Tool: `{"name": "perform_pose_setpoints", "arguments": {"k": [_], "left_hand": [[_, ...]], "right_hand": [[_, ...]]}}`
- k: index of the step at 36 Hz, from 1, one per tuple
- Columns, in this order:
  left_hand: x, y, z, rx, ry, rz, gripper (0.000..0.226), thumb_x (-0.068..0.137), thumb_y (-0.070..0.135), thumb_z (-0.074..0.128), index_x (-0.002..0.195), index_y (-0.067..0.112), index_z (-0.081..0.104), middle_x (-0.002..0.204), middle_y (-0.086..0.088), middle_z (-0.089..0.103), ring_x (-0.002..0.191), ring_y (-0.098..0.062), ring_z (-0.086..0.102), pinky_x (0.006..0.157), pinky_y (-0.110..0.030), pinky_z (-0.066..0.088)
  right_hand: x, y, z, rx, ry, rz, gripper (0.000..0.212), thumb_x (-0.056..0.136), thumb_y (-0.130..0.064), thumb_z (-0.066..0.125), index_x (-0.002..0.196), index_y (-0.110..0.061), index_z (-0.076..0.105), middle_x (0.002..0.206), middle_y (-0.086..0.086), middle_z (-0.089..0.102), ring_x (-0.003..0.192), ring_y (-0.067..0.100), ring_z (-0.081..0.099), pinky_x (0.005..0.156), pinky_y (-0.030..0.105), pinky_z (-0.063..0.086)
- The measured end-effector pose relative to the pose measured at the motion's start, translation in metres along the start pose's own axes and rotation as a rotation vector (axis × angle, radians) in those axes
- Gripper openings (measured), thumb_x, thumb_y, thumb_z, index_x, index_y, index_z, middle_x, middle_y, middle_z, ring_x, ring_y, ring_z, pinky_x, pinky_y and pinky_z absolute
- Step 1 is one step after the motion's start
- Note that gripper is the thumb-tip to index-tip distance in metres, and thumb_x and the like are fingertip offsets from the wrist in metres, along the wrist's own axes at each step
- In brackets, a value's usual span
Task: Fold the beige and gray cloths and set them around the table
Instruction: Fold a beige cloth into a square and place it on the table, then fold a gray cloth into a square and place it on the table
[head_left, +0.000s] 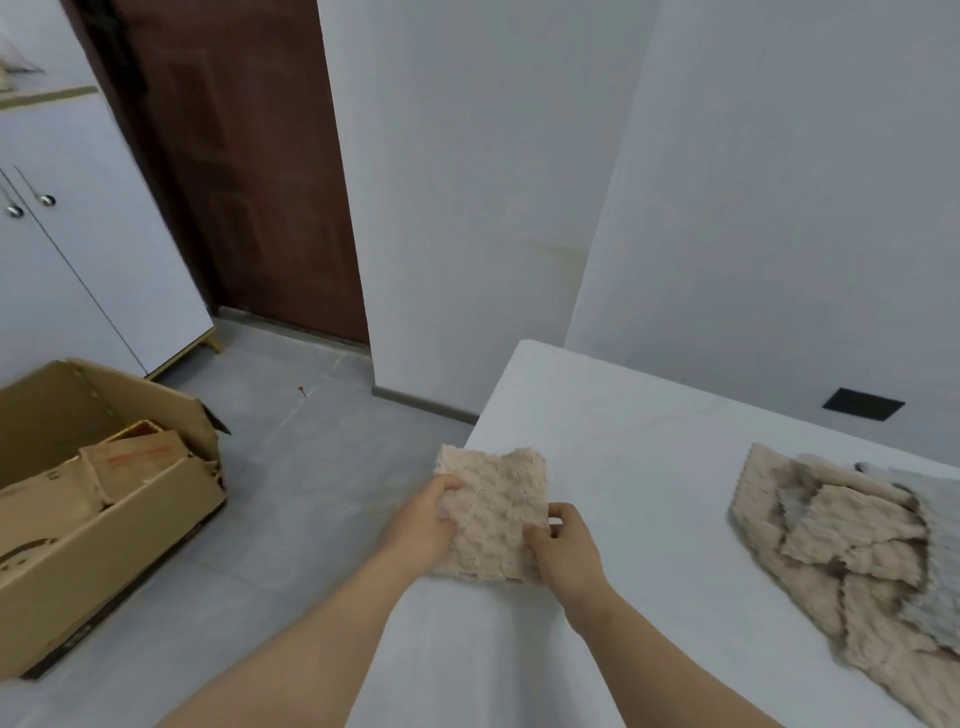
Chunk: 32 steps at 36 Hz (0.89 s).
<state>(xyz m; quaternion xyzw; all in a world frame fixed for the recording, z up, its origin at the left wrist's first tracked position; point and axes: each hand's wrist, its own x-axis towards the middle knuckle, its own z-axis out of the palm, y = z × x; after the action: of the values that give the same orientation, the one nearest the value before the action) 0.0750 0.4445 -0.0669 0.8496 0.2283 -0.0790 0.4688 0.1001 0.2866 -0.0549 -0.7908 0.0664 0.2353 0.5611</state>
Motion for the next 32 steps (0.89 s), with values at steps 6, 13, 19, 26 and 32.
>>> {"name": "perform_pose_setpoints", "arguments": {"k": [6, 13, 19, 26, 32], "left_hand": [[0.015, -0.005, 0.000, 0.271, -0.011, -0.035, 0.049, 0.089, 0.013, 0.042, 0.133, 0.034, 0.039, 0.141, 0.003, 0.040, 0.126, -0.024, 0.036, 0.105, -0.030, 0.033], [0.004, 0.000, 0.000, 0.450, 0.070, -0.007, 0.046, 0.092, 0.020, 0.042, 0.134, 0.039, 0.035, 0.152, 0.000, 0.013, 0.131, -0.025, 0.024, 0.106, -0.033, 0.026], [-0.005, 0.027, 0.008, 0.598, 0.194, 0.137, 0.041, 0.092, 0.024, 0.042, 0.132, 0.030, 0.040, 0.133, 0.003, 0.037, 0.123, -0.018, 0.033, 0.102, -0.027, 0.027], [-0.020, 0.071, 0.040, 0.528, 0.085, 0.240, 0.035, 0.092, 0.018, 0.040, 0.126, 0.020, 0.045, 0.126, 0.000, 0.051, 0.116, -0.021, 0.044, 0.090, -0.031, 0.039], [-0.043, 0.114, 0.098, 0.512, 0.010, 0.370, 0.032, 0.094, 0.022, 0.040, 0.124, 0.022, 0.047, 0.123, -0.001, 0.050, 0.117, -0.018, 0.043, 0.090, -0.028, 0.041]], "right_hand": [[0.007, 0.002, 0.014, -0.090, -0.018, 0.042, 0.029, 0.091, -0.013, 0.043, 0.119, -0.017, 0.046, 0.087, -0.010, 0.055, 0.084, 0.014, 0.057, 0.074, 0.025, 0.048], [0.010, 0.005, 0.010, -0.201, 0.043, 0.121, 0.033, 0.087, -0.017, 0.048, 0.120, -0.015, 0.045, 0.085, -0.007, 0.056, 0.092, 0.020, 0.060, 0.090, 0.038, 0.050], [0.006, 0.007, -0.008, -0.176, 0.054, 0.097, 0.033, 0.091, -0.018, 0.048, 0.123, -0.012, 0.044, 0.092, -0.004, 0.052, 0.078, 0.010, 0.050, 0.069, 0.023, 0.039], [-0.015, 0.014, -0.066, -0.194, 0.152, 0.061, 0.010, 0.089, -0.017, 0.047, 0.092, -0.012, 0.055, 0.086, -0.003, 0.055, 0.067, 0.008, 0.048, 0.055, 0.020, 0.038], [-0.037, 0.033, -0.138, -0.203, 0.235, 0.005, 0.009, 0.090, -0.017, 0.046, 0.089, -0.014, 0.055, 0.077, -0.005, 0.053, 0.060, 0.009, 0.048, 0.052, 0.020, 0.037]]}}
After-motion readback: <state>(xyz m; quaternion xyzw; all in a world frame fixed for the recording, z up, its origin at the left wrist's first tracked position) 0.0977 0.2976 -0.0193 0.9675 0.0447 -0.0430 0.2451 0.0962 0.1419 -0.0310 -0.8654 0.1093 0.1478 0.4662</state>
